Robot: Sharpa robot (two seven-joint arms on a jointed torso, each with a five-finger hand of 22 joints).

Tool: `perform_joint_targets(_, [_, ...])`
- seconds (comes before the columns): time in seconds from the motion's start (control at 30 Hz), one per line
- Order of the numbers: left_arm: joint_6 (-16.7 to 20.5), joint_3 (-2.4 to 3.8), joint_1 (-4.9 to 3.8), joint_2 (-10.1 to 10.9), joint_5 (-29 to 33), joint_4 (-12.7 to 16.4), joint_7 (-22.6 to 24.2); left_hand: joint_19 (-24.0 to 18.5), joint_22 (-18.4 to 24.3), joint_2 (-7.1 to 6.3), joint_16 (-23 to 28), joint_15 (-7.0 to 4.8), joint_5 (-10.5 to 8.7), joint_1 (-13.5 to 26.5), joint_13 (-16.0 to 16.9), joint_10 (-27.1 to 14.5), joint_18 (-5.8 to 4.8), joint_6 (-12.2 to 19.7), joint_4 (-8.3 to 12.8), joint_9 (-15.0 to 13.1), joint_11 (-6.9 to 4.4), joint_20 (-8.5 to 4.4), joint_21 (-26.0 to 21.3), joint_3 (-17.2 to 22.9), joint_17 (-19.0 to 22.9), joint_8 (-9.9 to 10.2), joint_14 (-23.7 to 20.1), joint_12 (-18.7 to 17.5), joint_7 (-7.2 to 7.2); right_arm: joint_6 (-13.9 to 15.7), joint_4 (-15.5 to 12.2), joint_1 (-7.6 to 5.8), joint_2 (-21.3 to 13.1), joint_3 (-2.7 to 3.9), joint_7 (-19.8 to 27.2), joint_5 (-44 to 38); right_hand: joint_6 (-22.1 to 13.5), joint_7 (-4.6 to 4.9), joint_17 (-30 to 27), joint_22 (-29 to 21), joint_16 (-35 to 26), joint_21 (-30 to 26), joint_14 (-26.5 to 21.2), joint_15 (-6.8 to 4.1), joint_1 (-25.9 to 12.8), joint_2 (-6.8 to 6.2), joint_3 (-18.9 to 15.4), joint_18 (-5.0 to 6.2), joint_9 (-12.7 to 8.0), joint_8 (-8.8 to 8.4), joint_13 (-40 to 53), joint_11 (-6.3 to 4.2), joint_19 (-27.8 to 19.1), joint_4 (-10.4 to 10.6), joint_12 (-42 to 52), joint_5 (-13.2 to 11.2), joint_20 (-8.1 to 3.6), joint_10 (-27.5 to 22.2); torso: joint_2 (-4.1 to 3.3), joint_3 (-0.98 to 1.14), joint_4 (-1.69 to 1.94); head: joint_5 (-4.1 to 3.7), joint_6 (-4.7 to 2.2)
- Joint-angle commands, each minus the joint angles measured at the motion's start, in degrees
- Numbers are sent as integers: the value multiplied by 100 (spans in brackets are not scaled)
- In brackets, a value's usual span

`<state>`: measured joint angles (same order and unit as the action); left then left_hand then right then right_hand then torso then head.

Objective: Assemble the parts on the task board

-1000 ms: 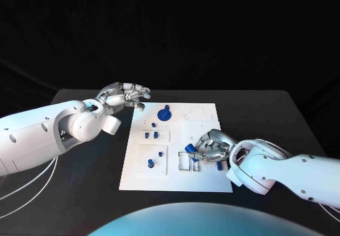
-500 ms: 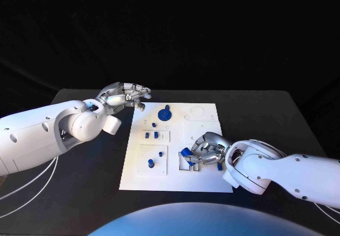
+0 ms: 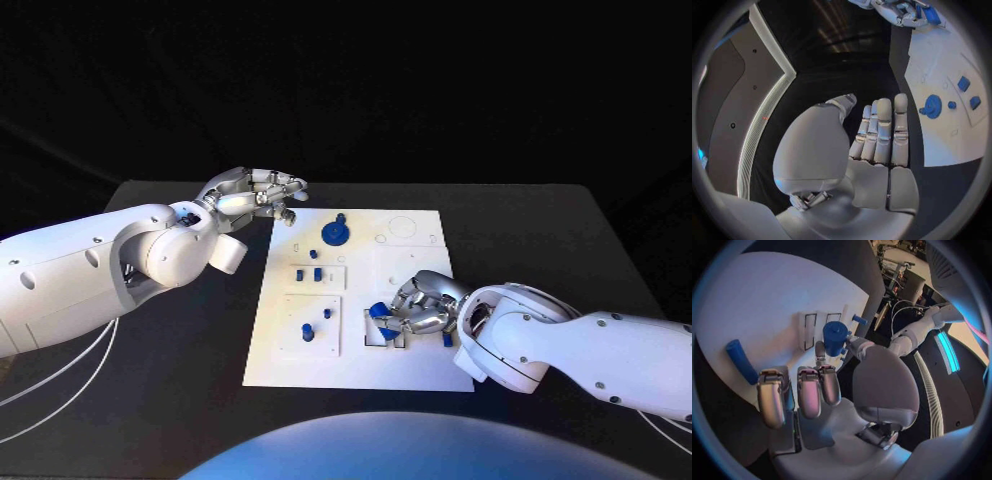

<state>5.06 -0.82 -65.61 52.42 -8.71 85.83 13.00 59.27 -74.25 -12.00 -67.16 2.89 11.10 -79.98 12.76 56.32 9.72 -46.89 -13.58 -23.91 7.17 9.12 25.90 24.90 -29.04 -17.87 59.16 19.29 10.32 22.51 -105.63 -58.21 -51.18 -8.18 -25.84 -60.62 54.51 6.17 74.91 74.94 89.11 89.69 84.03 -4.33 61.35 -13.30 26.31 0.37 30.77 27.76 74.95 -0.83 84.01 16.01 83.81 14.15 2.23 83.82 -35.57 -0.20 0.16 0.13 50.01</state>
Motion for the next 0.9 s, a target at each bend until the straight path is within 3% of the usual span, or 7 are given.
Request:
perform_joint_targets(0.03, [-81,4,-4,-7,9,18,28,52,7,7,38,25,-19,45,5,-36,57,34,-1,-8,-12,2,-34,-24,7,-11,-12,24,8,-147,34,7,8,-1,-60,-84,385,-339,1299,1506,8,31,550,-27,-103,21,-49,-37,11,18,891,-41,599,37,-11,-42,-39,194,-2,0,7,-7,-1])
perform_joint_targets(0.27, [-76,4,-4,-6,6,20,24,54,7,10,38,25,-19,45,6,-39,57,32,3,-10,-13,2,-39,-23,7,-18,-12,25,6,-266,41,6,40,-1,-44,-81,390,-342,1304,1506,10,31,551,-29,-178,-2,-100,-37,23,20,896,-43,599,29,-9,-88,-41,198,-1,2,-4,21,-1])
perform_joint_targets(0.77, [-77,4,-4,-6,5,29,15,54,7,10,38,25,-19,45,6,-39,57,32,3,-10,-13,2,-39,-23,7,-18,-12,25,6,-132,52,6,92,-1,-123,-221,408,-350,1281,1506,1,31,546,-33,-336,49,-200,-37,52,30,883,-49,599,50,-31,-166,-45,188,-1,-2,-3,38,-1])
perform_joint_targets(0.83, [-76,4,-4,-5,5,30,15,57,6,14,37,24,-15,43,7,-43,57,35,9,-10,-13,2,-45,-22,7,-23,-12,27,5,-122,57,6,98,-1,-126,-232,409,-356,1278,1506,-1,31,545,-36,-436,72,-315,-37,75,34,885,-54,599,51,-35,-284,-47,187,0,-2,-3,40,-1])
perform_joint_targets(0.9, [-75,4,-4,-3,5,32,14,57,6,14,37,24,-15,43,7,-43,57,35,9,-10,-13,2,-45,-22,7,-23,-12,27,5,-93,64,6,104,-1,-122,-239,408,-363,1275,1506,-3,31,545,-41,-513,127,-561,-37,108,39,882,-59,599,58,-49,-561,-51,183,0,-3,-3,39,-1])
